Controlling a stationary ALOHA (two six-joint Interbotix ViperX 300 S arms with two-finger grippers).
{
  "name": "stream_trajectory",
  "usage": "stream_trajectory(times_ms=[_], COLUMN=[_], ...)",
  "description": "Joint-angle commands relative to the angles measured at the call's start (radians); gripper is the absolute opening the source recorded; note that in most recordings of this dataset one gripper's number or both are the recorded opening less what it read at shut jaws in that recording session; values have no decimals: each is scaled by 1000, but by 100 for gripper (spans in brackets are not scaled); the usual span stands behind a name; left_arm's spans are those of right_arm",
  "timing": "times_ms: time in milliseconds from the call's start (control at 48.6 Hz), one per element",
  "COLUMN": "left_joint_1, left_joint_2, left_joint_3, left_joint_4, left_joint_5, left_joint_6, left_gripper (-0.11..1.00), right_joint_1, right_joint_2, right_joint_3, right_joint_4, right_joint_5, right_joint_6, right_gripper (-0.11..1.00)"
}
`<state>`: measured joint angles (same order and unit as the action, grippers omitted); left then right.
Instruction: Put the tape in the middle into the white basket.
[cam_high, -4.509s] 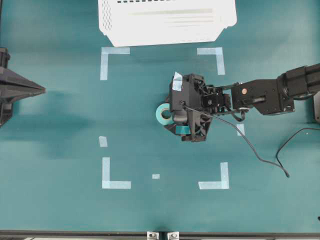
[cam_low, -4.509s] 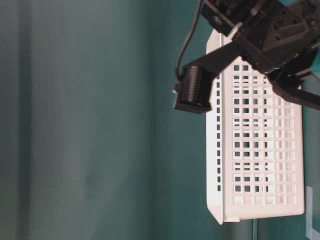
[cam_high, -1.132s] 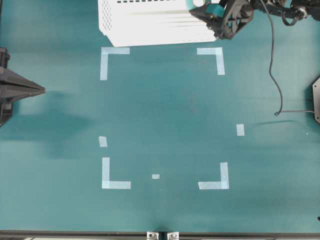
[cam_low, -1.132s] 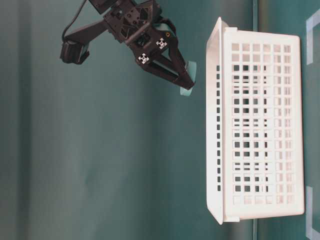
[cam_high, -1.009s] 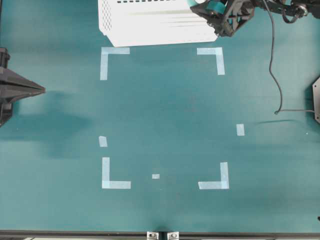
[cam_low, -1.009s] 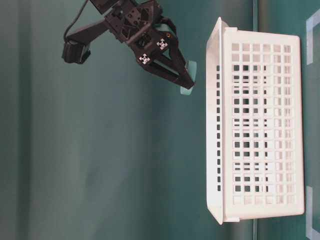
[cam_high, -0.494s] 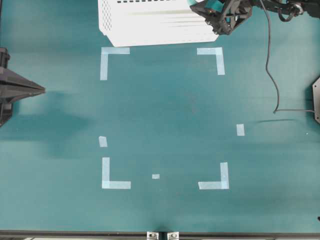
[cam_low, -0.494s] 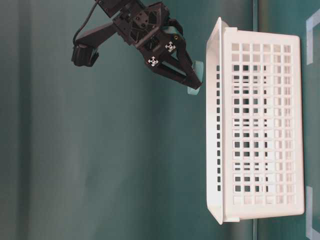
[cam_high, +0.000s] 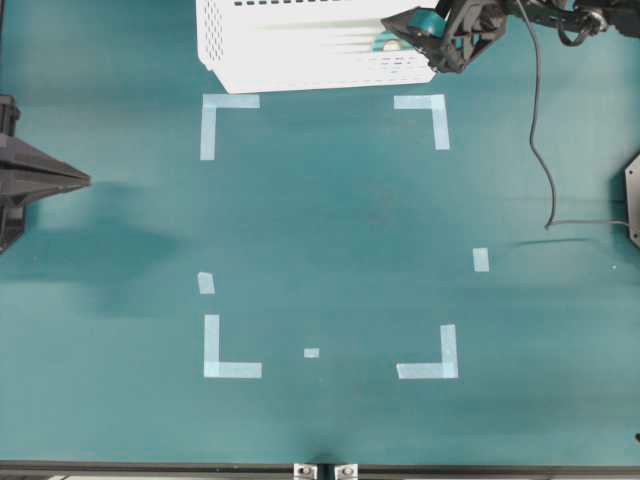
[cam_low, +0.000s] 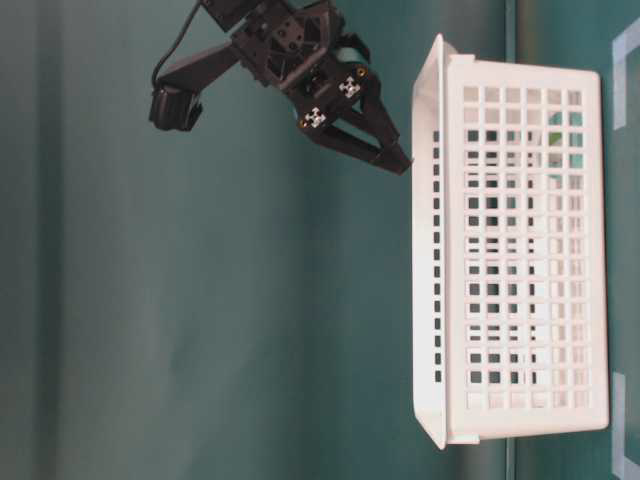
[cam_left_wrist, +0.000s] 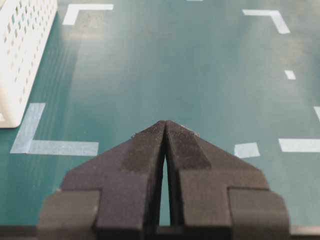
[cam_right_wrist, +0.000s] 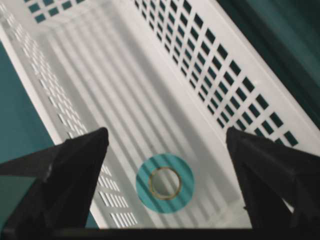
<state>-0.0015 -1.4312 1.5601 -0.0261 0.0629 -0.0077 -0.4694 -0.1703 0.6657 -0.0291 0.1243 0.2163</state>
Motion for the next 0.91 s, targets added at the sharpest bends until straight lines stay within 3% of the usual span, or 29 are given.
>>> stream_trajectory(times_ms=[0, 206, 432, 741, 885], left_joint_1=[-3, -2, -3, -2, -3], left_joint_2=[9, 9, 9, 9, 9], left_joint_3=[-14, -14, -14, -14, -14], left_joint_4=[-3, -3, -3, -3, -3], left_joint_5=[-9, -9, -9, -9, -9], left_joint_6=[2, 2, 2, 2, 2], left_gripper=[-11, -11, -11, -11, -11], right_joint_1=[3, 43, 163, 357, 394], right_joint_2=[-15, -54, -107, -206, -265], right_joint_3=[-12, -6, 25, 146, 218], right_joint_4=[-3, -3, -6, -5, -5], right_joint_5=[-6, -11, -15, -112, -163], right_joint_6=[0, -2, -3, 0, 0], right_gripper=[98, 98, 98, 98, 98])
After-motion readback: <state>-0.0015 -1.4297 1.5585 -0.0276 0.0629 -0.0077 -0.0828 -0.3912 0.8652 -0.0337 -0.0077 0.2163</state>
